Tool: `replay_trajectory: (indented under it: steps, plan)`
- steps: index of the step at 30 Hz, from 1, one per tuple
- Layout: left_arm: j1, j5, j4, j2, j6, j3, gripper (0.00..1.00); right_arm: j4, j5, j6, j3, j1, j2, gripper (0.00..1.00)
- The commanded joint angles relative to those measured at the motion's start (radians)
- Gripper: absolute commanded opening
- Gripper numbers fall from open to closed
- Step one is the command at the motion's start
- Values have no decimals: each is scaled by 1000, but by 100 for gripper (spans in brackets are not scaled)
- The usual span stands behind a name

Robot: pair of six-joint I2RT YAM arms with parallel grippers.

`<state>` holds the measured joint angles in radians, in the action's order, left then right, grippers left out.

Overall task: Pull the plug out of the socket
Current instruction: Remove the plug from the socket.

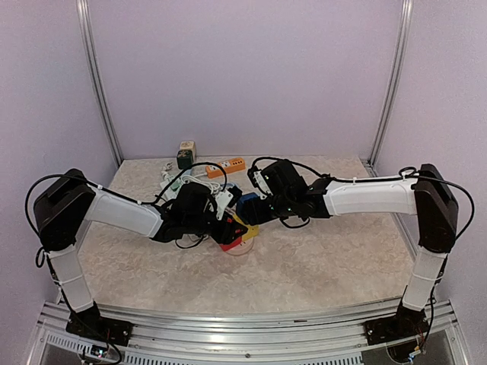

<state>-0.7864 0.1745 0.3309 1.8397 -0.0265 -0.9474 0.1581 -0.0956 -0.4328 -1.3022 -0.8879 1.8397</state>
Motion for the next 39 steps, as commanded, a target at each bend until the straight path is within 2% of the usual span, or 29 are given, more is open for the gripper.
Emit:
replay_trajectory:
  steps: [1,14,22,27,39]
  plan:
    - [-1,-24,-92,38,-13,6,23,-30,86,-49,16,18,-59,0]
    - [-4,-19,-99,39,-15,6,22,24,4,-14,-9,1,-71,0]
    - [-4,-18,-121,38,-18,-6,22,149,-194,45,-107,-73,-18,0]
    - [-4,-20,-124,39,-19,-8,21,193,-263,61,-140,-97,9,0]
    - [-15,-35,-130,41,-35,-2,20,144,-202,62,-111,-96,-7,0]
